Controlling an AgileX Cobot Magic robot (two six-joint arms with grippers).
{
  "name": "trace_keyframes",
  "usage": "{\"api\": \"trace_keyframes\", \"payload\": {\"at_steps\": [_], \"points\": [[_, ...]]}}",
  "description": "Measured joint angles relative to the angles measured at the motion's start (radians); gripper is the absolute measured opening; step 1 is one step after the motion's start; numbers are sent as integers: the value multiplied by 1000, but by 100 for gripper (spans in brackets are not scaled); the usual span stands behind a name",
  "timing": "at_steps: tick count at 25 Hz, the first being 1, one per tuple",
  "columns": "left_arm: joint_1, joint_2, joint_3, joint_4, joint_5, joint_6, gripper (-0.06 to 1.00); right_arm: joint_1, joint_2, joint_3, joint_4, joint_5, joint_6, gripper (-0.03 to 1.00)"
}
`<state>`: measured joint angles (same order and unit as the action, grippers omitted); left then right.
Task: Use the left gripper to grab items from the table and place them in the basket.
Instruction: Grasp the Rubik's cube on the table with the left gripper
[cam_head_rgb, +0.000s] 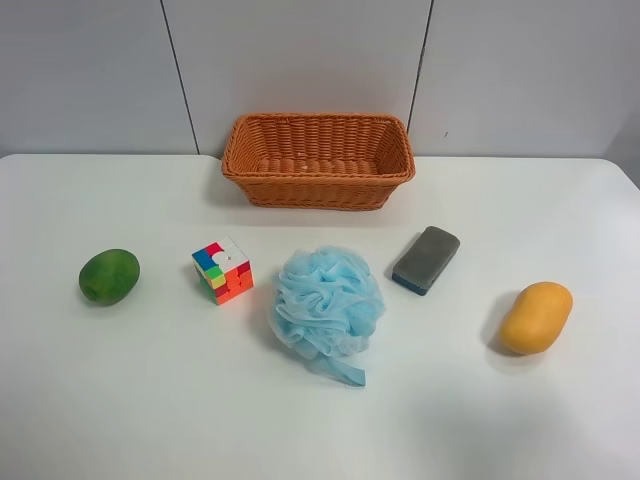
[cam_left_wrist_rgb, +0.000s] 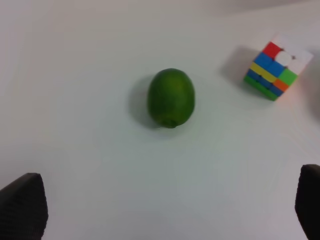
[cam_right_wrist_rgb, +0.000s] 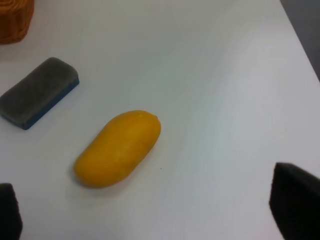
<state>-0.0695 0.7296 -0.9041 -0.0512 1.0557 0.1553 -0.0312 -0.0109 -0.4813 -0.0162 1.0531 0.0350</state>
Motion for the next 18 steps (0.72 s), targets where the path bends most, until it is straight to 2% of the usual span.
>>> {"api": "trace_keyframes", "payload": {"at_steps": [10,14,18], "points": [[-311,508,-175,98,-74,29,99,0,0,0,0,0,0,99],[-378,652,-205,101,-135,72,99,0,0,0,0,0,0,99],[-410,764,-208,102,-193,88,99,0,0,0,0,0,0,99]]}}
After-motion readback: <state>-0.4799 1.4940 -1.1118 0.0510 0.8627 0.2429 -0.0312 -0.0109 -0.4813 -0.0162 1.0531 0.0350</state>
